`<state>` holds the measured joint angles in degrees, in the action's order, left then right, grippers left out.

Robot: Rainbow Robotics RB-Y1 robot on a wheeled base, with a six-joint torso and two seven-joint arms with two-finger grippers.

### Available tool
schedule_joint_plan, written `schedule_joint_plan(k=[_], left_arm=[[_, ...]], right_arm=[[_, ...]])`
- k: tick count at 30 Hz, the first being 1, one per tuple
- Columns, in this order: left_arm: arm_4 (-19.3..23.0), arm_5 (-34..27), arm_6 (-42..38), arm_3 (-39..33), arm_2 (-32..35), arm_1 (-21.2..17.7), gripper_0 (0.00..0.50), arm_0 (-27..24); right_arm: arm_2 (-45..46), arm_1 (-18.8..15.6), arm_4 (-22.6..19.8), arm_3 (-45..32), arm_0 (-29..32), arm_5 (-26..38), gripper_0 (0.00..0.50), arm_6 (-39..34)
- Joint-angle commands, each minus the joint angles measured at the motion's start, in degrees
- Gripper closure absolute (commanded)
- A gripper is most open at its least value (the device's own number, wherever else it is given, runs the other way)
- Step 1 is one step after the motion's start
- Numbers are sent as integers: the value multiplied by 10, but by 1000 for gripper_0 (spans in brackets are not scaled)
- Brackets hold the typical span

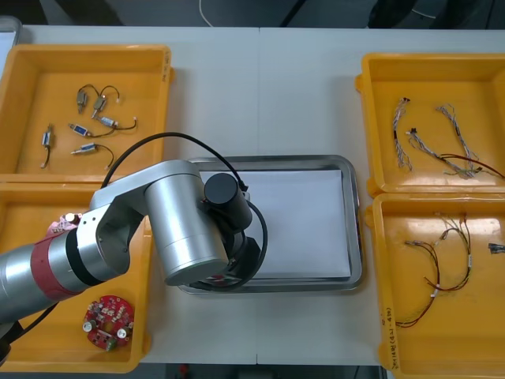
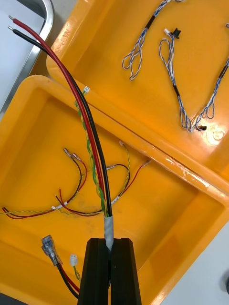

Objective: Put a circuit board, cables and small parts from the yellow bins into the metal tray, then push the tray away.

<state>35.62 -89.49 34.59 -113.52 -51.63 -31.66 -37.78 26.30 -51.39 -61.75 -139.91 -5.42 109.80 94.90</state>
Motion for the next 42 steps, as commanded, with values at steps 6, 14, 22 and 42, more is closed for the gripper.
schedule_joint_plan(k=[6, 14, 22, 42], left_arm=[[-10, 7, -55, -14, -3, 13, 0, -16], [-5, -12, -51, -46, 50, 1, 0, -16], [16, -102, -28, -87, 146, -2, 0, -26], [67, -205, 180, -52, 416, -56, 0, -33]], right_arm=[[9, 18, 0, -41, 25, 2, 500, -24], [9, 18, 0, -45, 30, 2, 500, -27], [7, 16, -7, -49, 23, 2, 500, -23], [-191, 15, 19, -49, -136, 2, 500, -26]])
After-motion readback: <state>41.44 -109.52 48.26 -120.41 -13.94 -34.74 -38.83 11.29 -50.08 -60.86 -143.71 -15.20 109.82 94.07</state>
